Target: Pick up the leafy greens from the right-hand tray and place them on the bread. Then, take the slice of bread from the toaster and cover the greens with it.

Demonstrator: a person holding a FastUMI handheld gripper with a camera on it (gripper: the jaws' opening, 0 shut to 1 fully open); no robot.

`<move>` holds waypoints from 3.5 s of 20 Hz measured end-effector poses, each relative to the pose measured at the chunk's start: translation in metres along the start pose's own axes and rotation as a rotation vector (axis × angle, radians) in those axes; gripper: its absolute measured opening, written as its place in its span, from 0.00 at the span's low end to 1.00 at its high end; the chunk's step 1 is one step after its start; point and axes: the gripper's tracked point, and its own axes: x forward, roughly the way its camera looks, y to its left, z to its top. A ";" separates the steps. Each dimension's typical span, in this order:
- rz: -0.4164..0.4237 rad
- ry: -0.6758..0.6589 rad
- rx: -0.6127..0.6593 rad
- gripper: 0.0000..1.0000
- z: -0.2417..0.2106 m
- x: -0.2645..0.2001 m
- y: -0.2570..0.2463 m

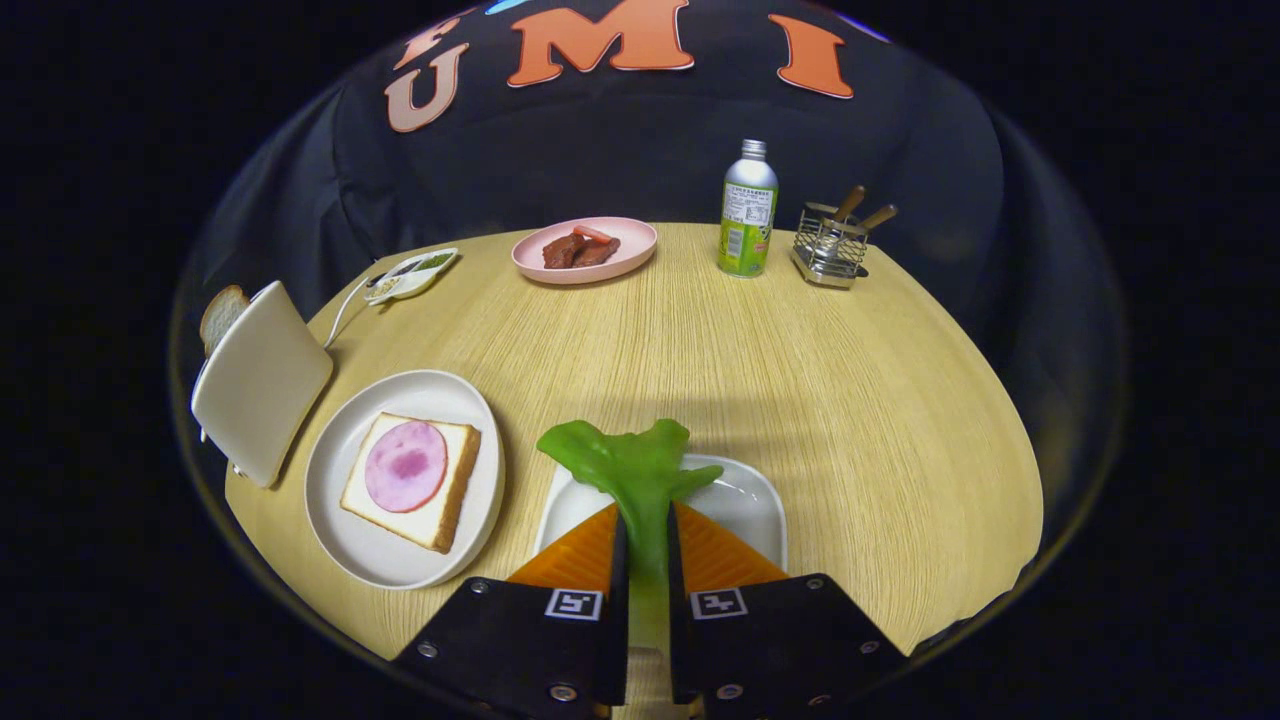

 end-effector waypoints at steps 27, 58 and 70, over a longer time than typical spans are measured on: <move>0.266 -0.009 -0.078 0.18 0.033 0.004 0.142; 0.251 -0.044 -0.182 0.72 0.079 -0.034 0.190; 0.390 -0.063 -0.194 0.92 0.156 -0.105 0.294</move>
